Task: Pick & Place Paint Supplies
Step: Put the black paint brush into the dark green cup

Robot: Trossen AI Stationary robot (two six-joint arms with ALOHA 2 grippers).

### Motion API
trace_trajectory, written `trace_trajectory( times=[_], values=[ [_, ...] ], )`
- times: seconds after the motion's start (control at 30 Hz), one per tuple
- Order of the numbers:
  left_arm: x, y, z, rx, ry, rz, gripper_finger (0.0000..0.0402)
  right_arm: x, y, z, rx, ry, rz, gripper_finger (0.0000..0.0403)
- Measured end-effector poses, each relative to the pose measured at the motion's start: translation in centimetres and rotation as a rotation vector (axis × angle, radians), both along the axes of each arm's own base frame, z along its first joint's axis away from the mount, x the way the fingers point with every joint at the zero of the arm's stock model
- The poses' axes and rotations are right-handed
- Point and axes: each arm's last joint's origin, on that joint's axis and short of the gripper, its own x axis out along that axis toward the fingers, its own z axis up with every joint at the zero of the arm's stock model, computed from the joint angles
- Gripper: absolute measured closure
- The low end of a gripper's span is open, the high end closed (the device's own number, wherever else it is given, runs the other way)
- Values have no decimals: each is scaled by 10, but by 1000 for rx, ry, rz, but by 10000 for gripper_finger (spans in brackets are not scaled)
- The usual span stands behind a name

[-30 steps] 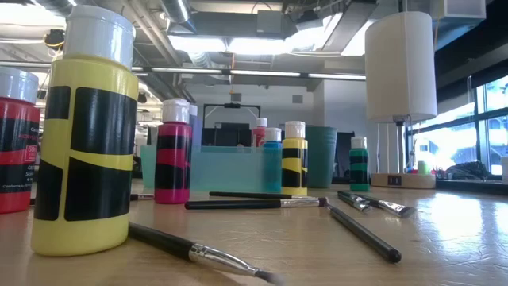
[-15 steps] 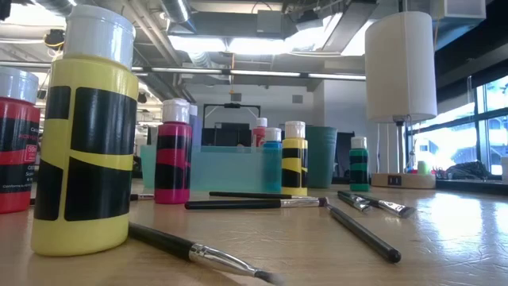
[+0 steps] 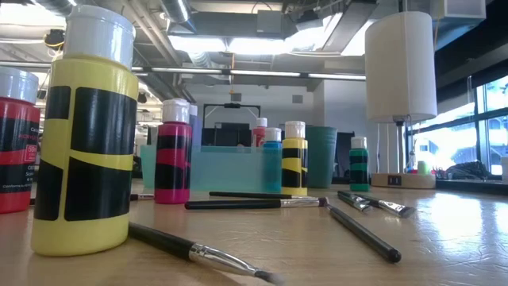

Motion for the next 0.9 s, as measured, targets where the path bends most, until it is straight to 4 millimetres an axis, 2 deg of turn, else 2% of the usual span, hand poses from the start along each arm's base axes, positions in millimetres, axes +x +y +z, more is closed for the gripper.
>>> trace_trajectory(
  times=[0.4, 0.63, 0.9],
  values=[
    [20, 1, -13, -35, -79, -141, 387, 1, -2, 10, 2, -91, 39, 169],
    [38, -4, -21, -22, -93, -214, 387, 7, -11, 8, 44, -75, 103, 169],
    [49, -4, -27, -14, -109, -259, 387, 7, -10, 7, 41, -62, 197, 169]
  ],
)
